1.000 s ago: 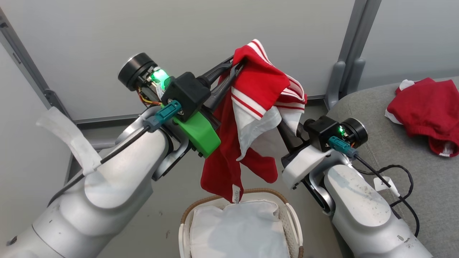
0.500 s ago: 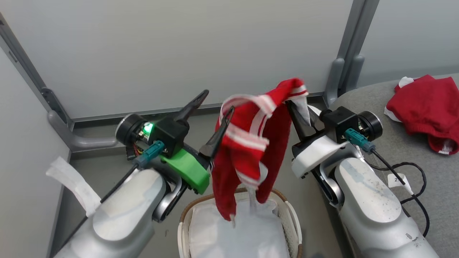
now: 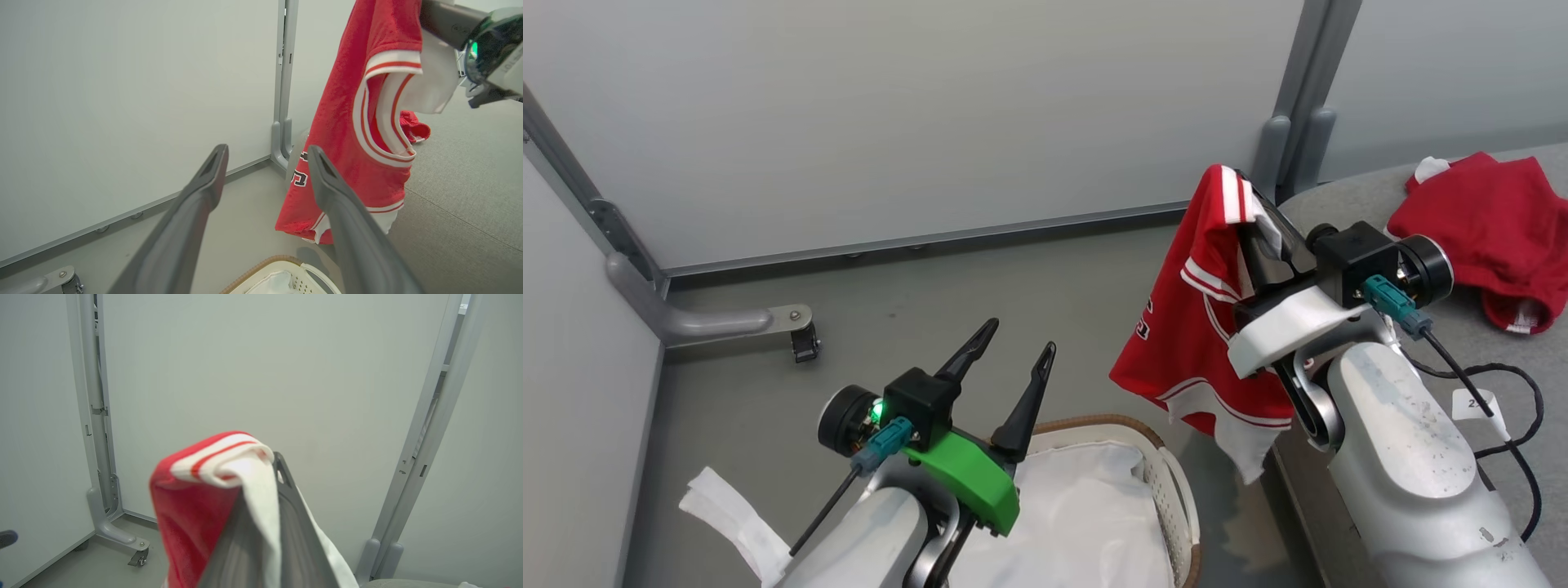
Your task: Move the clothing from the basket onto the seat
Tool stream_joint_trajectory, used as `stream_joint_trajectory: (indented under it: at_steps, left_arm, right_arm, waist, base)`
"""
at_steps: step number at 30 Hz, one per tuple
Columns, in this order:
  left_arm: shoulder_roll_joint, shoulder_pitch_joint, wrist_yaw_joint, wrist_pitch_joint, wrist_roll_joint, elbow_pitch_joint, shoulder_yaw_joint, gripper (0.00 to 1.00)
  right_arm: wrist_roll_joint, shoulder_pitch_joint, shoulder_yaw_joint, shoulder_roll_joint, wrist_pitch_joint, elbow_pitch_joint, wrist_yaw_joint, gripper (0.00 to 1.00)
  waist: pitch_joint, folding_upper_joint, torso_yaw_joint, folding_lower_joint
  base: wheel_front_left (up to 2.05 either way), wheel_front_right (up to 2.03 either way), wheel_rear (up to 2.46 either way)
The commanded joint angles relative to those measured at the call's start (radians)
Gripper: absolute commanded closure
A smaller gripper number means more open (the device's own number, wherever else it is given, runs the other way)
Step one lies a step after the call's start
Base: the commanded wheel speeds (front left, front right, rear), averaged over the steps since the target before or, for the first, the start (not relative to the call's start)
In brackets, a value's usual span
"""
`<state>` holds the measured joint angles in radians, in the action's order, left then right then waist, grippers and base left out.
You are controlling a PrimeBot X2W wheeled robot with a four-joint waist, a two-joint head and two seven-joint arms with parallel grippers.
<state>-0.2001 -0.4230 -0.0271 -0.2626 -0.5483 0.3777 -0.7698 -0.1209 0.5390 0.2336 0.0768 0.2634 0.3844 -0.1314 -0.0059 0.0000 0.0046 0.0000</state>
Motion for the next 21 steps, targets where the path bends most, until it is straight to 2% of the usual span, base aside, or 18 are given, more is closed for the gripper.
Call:
stream_joint_trajectory:
  at_steps: [1,10,17,21]
  left_arm:
    - [0.008,0.023,-0.007,-0.003,0.017,0.003,0.012,0.0]
    - [0.047,0.072,-0.035,-0.002,0.099,0.003,0.073,0.0]
    - [0.065,0.035,-0.058,-0.002,0.157,0.007,0.115,0.0]
    - [0.071,0.017,-0.071,-0.002,0.181,0.016,0.125,0.0]
  right_arm:
    - [0.009,-0.013,-0.009,0.001,0.002,-0.007,0.001,1.0]
    - [0.025,0.034,-0.043,0.023,0.002,-0.021,0.001,1.0]
    - [0.034,0.063,-0.083,0.055,0.002,-0.048,0.001,1.0]
    - [0.042,0.07,-0.114,0.065,0.002,-0.06,0.001,1.0]
  waist:
    - [0.01,0.0,-0.025,0.0]
    - [0.058,0.0,-0.176,0.0]
    - [0.139,0.0,-0.316,0.0]
    - [0.183,0.0,-0.372,0.0]
  base:
    - [0.0,0.0,0.0]
    - [0.0,0.0,0.0]
    - [0.0,0.0,0.0]
    - [0.0,0.0,0.0]
